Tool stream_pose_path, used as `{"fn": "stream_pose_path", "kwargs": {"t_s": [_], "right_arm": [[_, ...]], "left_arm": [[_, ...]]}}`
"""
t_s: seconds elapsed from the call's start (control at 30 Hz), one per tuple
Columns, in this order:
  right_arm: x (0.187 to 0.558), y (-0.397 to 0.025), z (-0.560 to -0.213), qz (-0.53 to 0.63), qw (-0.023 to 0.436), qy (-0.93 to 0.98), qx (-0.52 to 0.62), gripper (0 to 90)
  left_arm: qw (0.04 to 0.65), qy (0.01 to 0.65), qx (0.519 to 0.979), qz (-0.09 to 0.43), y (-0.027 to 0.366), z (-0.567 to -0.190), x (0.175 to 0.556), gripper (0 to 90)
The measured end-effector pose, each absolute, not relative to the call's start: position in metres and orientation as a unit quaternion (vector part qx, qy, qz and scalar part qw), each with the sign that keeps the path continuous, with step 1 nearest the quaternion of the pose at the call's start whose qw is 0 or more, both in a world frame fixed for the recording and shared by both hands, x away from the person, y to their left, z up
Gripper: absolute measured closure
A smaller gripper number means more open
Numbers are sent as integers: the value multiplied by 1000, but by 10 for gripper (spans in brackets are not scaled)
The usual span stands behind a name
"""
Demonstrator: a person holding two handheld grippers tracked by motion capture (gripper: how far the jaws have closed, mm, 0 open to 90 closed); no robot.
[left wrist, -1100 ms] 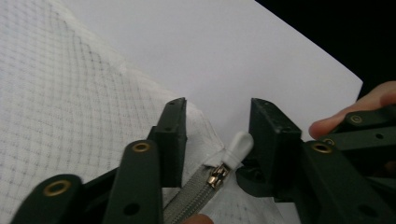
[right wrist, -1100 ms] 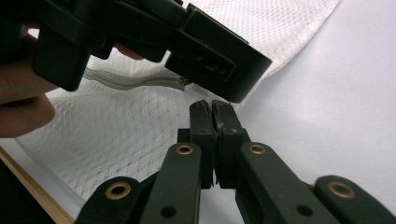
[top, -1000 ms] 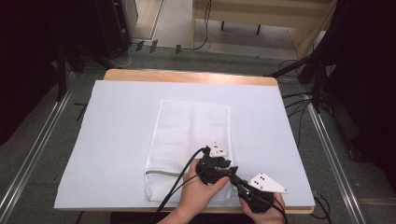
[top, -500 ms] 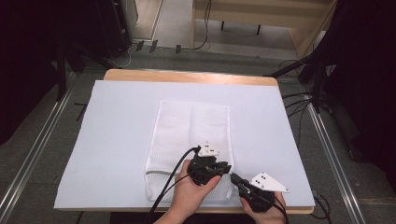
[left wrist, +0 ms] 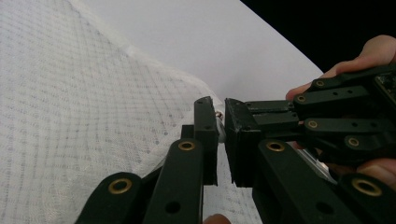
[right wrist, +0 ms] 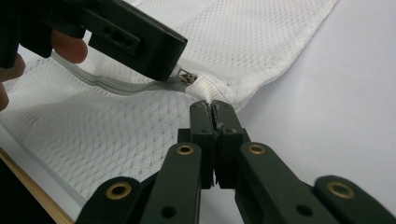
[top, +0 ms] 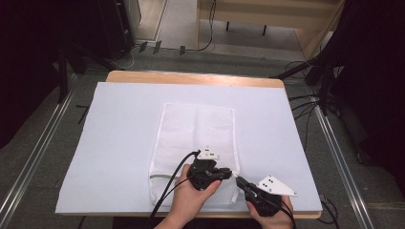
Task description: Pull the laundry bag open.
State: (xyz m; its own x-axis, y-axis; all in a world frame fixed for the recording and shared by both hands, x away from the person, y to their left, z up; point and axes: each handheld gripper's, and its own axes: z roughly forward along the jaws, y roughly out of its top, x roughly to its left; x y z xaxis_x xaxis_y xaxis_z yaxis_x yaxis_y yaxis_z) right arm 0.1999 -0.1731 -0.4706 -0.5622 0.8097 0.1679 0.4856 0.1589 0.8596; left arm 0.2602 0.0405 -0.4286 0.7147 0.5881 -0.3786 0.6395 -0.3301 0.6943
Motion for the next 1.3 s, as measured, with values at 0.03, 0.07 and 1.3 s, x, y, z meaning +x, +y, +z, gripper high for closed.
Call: {"fn": "stream_pose_path", "kwargs": {"t_s": [0.03, 0.07, 1.3], "right_arm": [[200, -173, -470, 481, 168, 741, 437, 900], [200, -174, -469, 482, 167, 741, 437, 900], [198, -174, -462, 476, 189, 744, 429, 900]], "left_arm": [[440, 376, 815, -30, 41, -429, 260, 874], [440, 376, 815, -31, 41, -429, 260, 875], [423, 441, 792, 6, 133, -447, 255, 877]]}}
